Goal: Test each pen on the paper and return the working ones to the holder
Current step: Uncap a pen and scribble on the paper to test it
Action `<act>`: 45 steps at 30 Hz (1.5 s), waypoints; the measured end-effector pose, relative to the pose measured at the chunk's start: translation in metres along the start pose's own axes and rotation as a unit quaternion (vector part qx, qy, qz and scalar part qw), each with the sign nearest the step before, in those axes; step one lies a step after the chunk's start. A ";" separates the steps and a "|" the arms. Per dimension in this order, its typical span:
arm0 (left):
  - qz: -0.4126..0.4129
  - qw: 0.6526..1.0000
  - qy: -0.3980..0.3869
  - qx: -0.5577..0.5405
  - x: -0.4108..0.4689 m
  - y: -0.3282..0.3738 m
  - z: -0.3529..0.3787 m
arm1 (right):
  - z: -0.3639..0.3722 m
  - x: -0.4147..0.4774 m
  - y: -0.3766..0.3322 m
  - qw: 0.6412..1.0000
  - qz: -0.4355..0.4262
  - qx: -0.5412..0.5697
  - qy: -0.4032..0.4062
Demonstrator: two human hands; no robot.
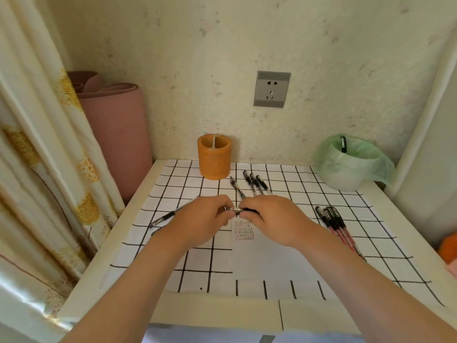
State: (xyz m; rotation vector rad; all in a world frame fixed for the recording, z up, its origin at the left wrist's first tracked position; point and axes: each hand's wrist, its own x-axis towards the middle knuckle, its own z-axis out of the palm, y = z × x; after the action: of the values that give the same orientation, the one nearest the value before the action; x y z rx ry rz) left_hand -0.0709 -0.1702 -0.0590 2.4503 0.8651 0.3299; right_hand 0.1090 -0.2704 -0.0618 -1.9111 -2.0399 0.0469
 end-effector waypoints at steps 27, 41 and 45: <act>0.014 1.000 -0.014 0.001 0.024 -0.005 0.010 | 0.011 -0.003 0.015 0.996 0.064 0.029 -0.061; -0.002 0.992 -0.063 0.108 0.013 -0.028 0.021 | 0.029 -0.009 0.003 0.823 0.219 0.524 0.004; 0.013 0.993 -0.044 0.111 0.011 -0.030 0.023 | 0.036 -0.015 -0.004 0.837 0.201 0.508 0.023</act>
State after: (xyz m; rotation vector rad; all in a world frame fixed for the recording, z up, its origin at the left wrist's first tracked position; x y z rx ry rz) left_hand -0.0691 -0.1522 -0.0940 2.6601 0.8728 0.1399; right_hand 0.0960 -0.2782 -0.0982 -1.5031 -1.0984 0.9627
